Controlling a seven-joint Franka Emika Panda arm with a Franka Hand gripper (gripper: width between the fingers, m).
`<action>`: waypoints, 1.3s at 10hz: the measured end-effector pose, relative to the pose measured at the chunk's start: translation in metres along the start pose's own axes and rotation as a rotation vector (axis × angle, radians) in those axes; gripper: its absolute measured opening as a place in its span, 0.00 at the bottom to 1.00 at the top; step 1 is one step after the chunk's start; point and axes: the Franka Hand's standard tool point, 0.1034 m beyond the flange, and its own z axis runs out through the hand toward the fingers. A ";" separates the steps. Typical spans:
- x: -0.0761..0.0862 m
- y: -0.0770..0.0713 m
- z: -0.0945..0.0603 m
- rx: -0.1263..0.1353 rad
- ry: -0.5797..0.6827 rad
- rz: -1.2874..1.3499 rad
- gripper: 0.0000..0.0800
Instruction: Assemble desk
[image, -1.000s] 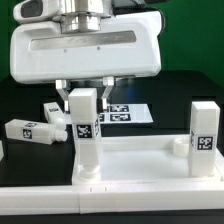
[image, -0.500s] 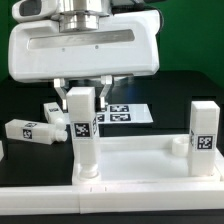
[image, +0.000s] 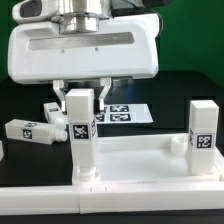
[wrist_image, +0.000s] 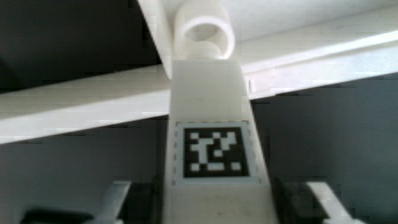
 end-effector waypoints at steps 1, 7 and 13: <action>0.000 -0.002 0.000 0.000 0.004 -0.004 0.36; -0.004 0.001 -0.006 -0.001 0.001 -0.007 0.36; -0.019 0.003 0.004 -0.007 -0.028 -0.006 0.36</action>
Offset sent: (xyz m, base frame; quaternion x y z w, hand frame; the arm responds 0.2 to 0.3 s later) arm -0.0100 0.0034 0.0035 0.0063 -0.0126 -0.0006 0.9999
